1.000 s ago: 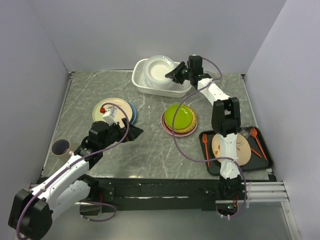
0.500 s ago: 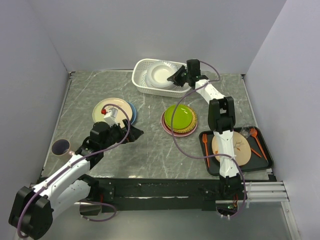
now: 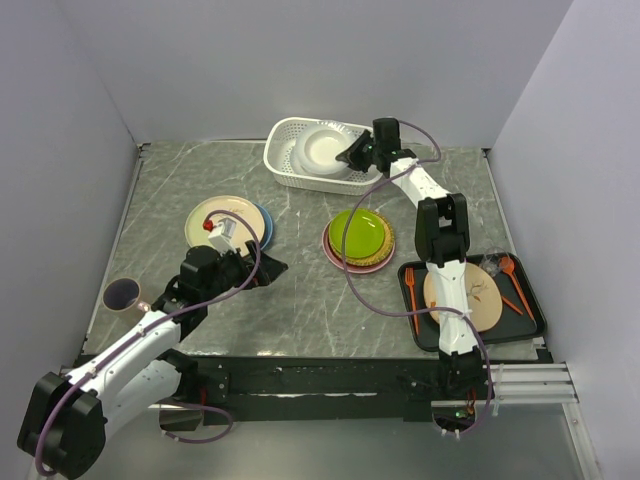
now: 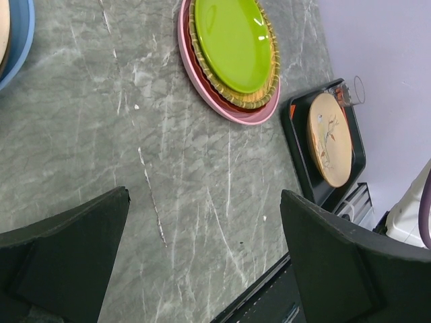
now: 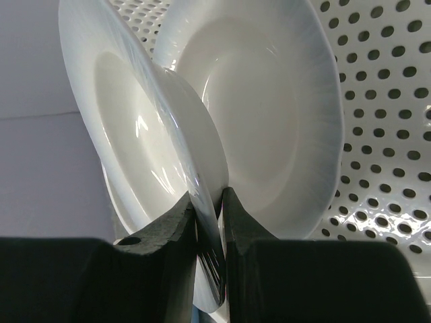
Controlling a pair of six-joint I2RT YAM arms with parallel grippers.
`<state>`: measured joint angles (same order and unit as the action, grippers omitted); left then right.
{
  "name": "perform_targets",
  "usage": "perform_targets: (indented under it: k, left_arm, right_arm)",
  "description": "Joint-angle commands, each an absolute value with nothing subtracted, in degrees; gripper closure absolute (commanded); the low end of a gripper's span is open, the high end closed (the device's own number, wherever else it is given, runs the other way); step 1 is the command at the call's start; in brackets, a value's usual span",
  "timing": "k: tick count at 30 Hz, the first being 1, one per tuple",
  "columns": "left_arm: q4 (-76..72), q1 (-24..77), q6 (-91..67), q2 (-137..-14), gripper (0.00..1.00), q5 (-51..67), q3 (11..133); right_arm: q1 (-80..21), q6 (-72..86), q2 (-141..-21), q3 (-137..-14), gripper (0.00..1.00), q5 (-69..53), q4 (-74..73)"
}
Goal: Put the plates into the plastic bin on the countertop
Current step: Place the plate in the plastic bin.
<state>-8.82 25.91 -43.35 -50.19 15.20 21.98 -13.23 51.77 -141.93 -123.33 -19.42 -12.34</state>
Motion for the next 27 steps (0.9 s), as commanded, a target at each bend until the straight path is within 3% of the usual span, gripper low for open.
perform_targets:
  k: [1, 10, 18, 21, 27]
  left_arm:
    - [-11.51, 25.84, -44.03, -49.48, 0.01, 16.35, 21.62]
    - [-9.67, 25.84, -42.72, -49.66, 0.01, 16.44, 22.94]
    - [-8.96, 25.84, -42.36, -48.96, 0.01, 16.17, 22.50]
    - [-10.02, 25.84, -42.45, -49.13, 0.01, 16.70, 22.24]
    - [-11.25, 25.84, -42.80, -49.92, 0.01, 17.23, 21.97]
  right_arm:
    - [-13.09, 51.77, -141.94, -126.91, 1.00, -19.60, -7.73]
    - [-13.36, 52.29, -143.87, -128.50, 1.00, -19.60, -7.30]
    - [-13.80, 52.56, -145.28, -128.58, 0.91, -20.56, -6.94]
    - [-13.80, 51.68, -144.85, -128.06, 0.84, -20.66, -7.47]
    - [-13.80, 49.75, -143.62, -127.00, 0.61, -20.30, -8.79]
